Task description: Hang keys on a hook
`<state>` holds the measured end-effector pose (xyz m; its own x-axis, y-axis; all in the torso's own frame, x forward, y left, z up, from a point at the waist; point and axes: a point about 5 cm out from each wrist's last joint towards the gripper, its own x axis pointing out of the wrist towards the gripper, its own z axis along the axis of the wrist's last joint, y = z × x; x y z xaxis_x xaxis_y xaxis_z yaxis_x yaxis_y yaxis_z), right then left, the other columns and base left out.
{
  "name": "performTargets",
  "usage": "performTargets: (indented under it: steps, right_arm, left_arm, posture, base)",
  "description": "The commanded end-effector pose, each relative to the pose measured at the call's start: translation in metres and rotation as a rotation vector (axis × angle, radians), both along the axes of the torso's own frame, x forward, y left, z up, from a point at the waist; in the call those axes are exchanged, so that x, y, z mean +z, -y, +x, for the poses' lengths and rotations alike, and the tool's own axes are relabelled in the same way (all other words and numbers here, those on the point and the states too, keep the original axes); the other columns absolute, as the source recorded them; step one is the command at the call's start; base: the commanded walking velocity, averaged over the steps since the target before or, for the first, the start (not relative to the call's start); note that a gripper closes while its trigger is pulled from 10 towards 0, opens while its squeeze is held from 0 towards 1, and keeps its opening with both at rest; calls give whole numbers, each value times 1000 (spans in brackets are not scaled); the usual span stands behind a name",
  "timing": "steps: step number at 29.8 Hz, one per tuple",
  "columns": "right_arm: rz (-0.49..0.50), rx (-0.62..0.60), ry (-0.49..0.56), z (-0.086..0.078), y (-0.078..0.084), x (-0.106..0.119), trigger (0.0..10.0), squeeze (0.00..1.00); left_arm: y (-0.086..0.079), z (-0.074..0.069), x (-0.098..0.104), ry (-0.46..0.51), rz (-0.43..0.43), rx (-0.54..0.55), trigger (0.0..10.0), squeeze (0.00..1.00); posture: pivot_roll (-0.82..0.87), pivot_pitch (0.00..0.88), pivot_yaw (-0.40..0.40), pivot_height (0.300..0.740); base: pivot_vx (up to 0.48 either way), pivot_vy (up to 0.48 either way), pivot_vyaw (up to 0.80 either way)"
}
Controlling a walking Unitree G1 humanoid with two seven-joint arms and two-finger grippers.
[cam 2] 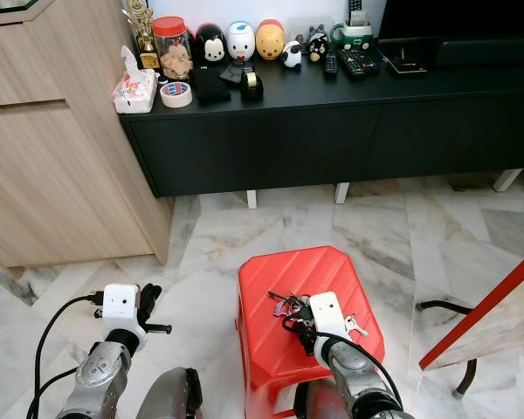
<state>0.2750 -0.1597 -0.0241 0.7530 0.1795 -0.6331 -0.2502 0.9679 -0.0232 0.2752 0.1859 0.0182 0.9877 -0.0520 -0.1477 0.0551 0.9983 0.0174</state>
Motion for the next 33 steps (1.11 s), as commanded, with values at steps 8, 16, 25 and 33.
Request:
performTargets:
  steps: [8,16,25,33]
  right_arm:
    - [-12,-13,-54,-4,0,-6,10000,0]
    - [-17,8,-78,-8,-4,-9,10000,0]
    - [-15,18,-82,-10,-6,-11,0,0]
    - [-11,38,-88,-13,-10,-13,0,0]
  left_arm:
    - [-3,-7,-6,-24,19,-7,10000,0]
    - [-4,-10,-8,-32,21,-6,10000,0]
    - [-7,-14,-16,-69,21,-7,10000,0]
    - [-6,-14,-20,-93,22,-10,10000,0]
  posture:
    - [41,99,8,613]
    - [48,109,11,613]
    - [47,117,13,613]
    - [50,120,16,613]
  base:
    - [0,0,0]
    - [0,0,0]
    - [0,0,0]
    - [0,0,0]
